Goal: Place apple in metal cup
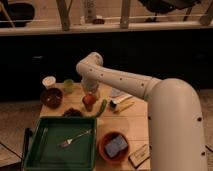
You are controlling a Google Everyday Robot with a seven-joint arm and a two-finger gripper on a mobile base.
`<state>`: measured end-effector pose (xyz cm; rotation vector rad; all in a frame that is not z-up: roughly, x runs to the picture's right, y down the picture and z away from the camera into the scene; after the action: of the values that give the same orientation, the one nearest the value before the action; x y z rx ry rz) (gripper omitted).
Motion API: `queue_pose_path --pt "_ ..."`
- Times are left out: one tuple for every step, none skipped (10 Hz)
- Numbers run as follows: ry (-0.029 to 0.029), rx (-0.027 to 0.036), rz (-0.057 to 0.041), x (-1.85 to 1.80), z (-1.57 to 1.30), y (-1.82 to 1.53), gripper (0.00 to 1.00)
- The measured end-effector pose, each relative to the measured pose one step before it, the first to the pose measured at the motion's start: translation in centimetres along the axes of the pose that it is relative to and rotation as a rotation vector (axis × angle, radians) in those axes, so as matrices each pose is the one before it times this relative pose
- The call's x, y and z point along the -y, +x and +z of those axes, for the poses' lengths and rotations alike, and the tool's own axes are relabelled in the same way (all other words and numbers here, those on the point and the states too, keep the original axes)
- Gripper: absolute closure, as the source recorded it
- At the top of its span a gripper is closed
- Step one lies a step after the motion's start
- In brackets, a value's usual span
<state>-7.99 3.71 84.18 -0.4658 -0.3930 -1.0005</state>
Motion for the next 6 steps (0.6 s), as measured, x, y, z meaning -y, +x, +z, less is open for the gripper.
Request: queue_pose_path --pt "0.00055 -0.00003 0.00304 -0.037 0.055 0.136 1.0" --pt "0.00073 -0.00021 0.00297 0.016 0.059 0.139 1.0" --pt "0.00167 0.00086 0.00121 0.139 0.073 0.071 1.0" --pt "0.00096 0.00151 -0.00015 0.093 0.038 -0.021 1.0" --pt "0.00109 0.00123 0.00033 0.096 0.02 -0.006 1.0" --pt "0.00084 0.00047 0.00267 0.019 0.074 0.117 1.0"
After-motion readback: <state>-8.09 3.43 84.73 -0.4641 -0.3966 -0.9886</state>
